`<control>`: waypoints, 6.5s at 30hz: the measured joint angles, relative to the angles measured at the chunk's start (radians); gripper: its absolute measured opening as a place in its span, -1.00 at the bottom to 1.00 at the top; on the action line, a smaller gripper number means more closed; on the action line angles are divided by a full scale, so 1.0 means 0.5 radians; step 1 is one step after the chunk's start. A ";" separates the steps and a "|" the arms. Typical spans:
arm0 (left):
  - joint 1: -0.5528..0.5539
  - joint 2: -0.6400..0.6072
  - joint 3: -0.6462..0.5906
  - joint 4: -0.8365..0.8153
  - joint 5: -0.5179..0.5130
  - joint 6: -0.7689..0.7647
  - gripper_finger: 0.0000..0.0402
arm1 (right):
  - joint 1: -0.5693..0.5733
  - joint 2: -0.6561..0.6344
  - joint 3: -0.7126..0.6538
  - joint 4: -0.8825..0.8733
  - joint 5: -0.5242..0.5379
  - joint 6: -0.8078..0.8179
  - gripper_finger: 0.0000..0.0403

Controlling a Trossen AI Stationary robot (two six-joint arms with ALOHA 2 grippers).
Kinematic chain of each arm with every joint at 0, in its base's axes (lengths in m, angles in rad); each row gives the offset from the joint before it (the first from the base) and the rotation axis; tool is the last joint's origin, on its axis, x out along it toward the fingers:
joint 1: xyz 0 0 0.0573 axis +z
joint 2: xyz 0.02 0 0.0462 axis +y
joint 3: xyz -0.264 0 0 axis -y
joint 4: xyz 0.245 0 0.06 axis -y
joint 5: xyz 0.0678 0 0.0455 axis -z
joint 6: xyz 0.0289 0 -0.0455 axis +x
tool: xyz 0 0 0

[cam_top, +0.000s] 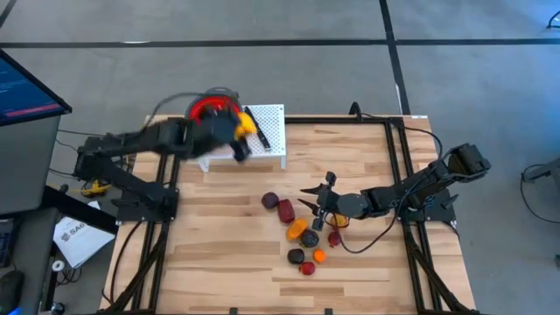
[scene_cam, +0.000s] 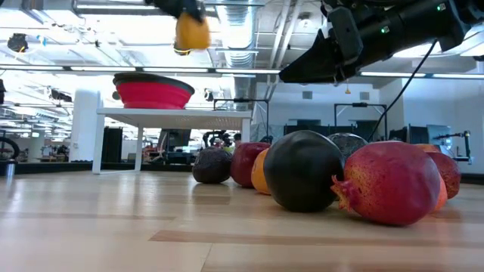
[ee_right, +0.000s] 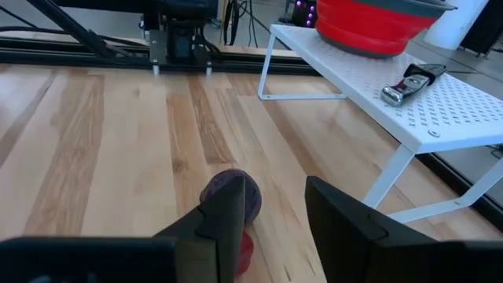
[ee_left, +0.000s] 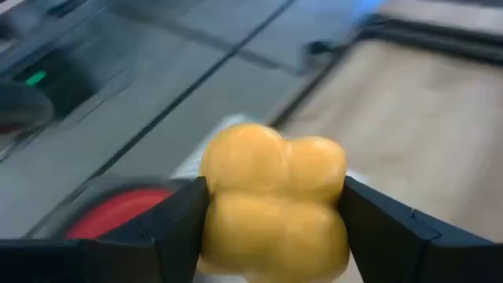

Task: Pick & Place Fruit
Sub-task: Put the yellow bell pepper into the red strainer bowl on the shelf, then put the top purple plum into the red strainer bowl on the shelf, then put the left red apple into the red strainer bowl on the shelf

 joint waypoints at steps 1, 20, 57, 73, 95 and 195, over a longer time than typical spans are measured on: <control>0.124 -0.006 -0.002 -0.074 0.018 -0.001 0.26 | 0.000 0.000 0.000 0.004 0.000 0.008 -0.36; 1.075 -0.008 -0.560 0.207 0.477 -0.049 0.29 | 0.005 0.000 0.000 0.010 0.000 0.030 -0.36; 0.530 -0.660 -0.821 0.761 0.886 0.262 0.55 | 0.039 -0.076 -0.004 -0.200 0.000 -0.001 -0.36; -0.958 0.305 -0.898 0.904 0.295 -0.028 0.36 | 0.191 -0.393 -0.001 -1.146 0.001 0.383 -0.36; -0.398 0.874 -0.894 1.324 0.697 -0.106 0.70 | 0.057 -0.053 -0.001 -0.709 -0.406 0.360 0.07; 0.941 -0.581 -0.858 0.287 0.579 0.031 0.66 | -0.017 -0.055 0.000 -0.141 -0.410 -0.003 0.19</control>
